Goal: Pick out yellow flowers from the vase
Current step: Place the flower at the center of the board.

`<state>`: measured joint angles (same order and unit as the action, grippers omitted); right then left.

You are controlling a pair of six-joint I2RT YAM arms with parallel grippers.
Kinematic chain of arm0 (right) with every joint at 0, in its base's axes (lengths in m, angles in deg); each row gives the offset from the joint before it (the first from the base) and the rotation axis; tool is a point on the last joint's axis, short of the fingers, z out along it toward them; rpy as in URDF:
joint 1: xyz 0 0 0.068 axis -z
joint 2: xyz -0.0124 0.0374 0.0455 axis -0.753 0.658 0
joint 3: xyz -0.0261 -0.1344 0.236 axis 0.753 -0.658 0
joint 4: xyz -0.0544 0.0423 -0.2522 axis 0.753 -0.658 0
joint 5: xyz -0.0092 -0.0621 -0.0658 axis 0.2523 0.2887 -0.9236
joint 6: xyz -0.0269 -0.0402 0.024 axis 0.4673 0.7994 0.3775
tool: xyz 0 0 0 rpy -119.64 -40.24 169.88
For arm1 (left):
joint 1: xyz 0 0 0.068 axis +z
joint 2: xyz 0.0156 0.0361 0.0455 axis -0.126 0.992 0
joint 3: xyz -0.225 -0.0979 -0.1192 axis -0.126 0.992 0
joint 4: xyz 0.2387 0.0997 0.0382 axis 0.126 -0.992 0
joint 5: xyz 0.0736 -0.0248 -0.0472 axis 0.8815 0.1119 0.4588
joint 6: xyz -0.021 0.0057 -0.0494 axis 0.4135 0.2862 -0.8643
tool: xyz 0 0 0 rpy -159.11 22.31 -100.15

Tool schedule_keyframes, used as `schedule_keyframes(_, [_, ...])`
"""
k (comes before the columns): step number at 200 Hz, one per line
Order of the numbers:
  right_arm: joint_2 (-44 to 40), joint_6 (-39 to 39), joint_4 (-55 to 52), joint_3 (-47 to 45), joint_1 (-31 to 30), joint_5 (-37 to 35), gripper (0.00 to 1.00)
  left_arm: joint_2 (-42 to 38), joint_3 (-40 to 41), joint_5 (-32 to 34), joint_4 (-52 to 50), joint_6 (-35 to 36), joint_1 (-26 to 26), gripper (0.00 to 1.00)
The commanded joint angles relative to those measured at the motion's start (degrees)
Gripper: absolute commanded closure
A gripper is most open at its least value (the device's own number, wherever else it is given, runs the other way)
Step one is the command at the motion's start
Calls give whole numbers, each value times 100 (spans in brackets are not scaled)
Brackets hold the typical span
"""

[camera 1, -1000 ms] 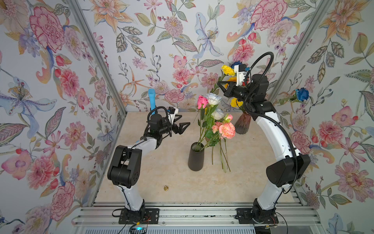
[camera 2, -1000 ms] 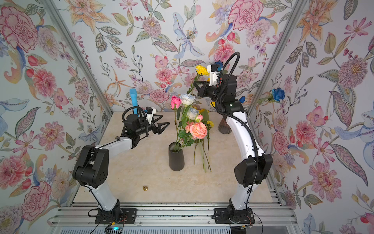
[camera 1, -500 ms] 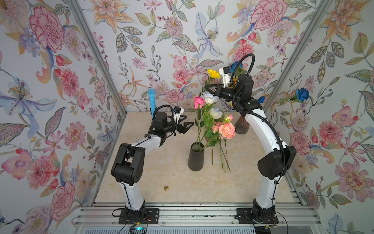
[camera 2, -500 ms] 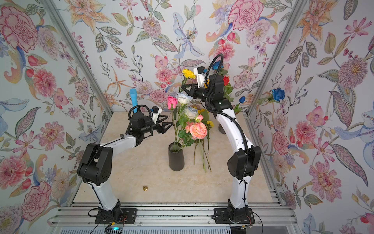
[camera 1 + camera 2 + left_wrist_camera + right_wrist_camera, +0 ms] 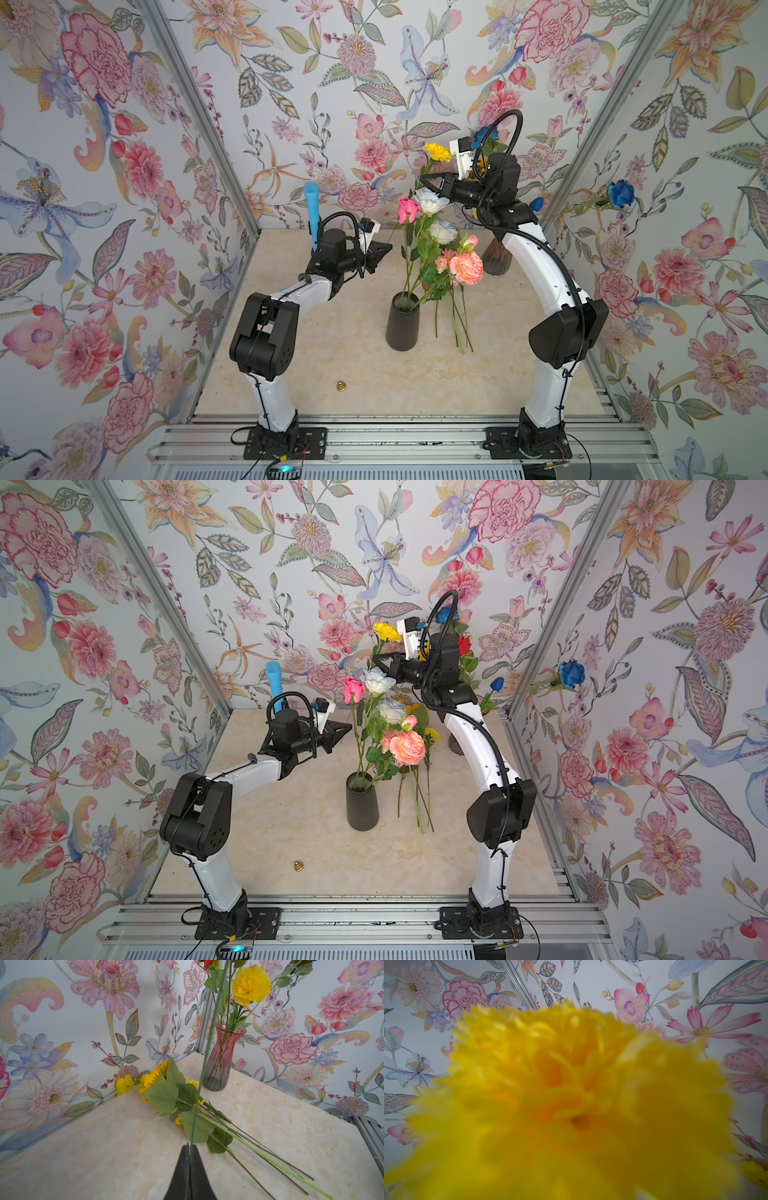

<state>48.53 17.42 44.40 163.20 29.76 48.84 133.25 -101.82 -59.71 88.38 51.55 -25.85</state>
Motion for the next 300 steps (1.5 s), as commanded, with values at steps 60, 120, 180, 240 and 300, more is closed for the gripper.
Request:
schedule_keyframes(60, [-204, 514, -483, -41, 3, -165, 88, 45, -125, -136, 105, -97, -134, 100])
schedule_keyframes(120, [-463, 814, -700, -255, 50, -487, 64, 101, 47, -342, 788, -737, -145, 100])
schedule_keyframes(180, [-939, 1011, -770, -748, 147, -685, 49, 99, 78, -290, 818, -743, -222, 100])
schedule_keyframes(240, [-1419, 1067, -762, -1367, 348, -711, 35, 158, 98, -231, 980, -889, -248, 100])
schedule_keyframes(300, [-1974, 1041, -532, -2216, 705, -804, 25, 519, -157, -312, 958, -1234, -244, 100])
